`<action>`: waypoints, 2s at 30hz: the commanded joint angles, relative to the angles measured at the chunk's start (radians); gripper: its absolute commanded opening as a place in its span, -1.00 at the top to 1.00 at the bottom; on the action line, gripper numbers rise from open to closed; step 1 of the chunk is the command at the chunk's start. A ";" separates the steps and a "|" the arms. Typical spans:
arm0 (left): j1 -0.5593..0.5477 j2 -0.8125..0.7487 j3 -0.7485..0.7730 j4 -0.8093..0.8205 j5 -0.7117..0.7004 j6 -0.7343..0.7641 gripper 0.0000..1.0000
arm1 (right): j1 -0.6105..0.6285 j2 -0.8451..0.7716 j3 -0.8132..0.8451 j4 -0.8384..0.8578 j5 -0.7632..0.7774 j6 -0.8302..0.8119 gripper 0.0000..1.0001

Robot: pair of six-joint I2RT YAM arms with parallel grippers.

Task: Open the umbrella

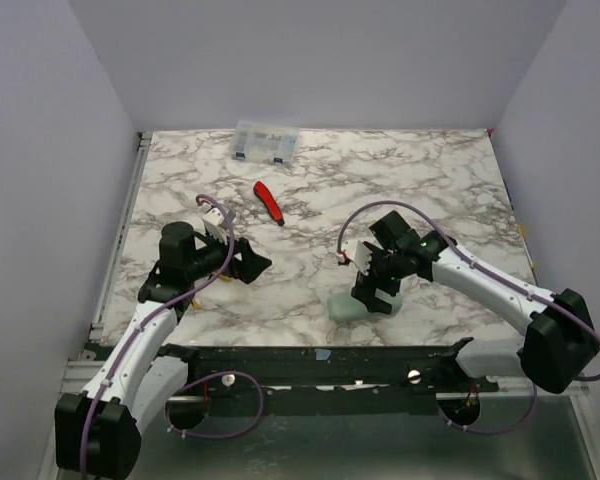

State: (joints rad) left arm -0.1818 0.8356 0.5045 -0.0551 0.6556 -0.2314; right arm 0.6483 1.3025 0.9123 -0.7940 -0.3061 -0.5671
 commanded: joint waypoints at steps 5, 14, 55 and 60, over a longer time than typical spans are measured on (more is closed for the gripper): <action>-0.185 0.037 0.012 0.028 0.036 0.205 -0.97 | 0.008 0.026 -0.064 0.104 -0.027 -0.279 -1.00; -0.476 -0.011 -0.088 0.152 -0.162 0.378 -0.54 | 0.008 -0.130 -0.251 0.087 0.011 -0.462 -0.91; -0.811 0.724 -0.058 0.749 -0.167 0.578 0.34 | -0.007 -0.300 -0.357 0.099 0.095 -0.600 -0.22; -0.811 0.744 -0.051 0.745 -0.159 0.546 0.48 | -0.007 -0.298 -0.363 0.104 0.090 -0.612 -0.22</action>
State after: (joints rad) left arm -0.9840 1.5604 0.4320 0.6468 0.4458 0.3431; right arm 0.6460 1.0077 0.5411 -0.6907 -0.2131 -1.1530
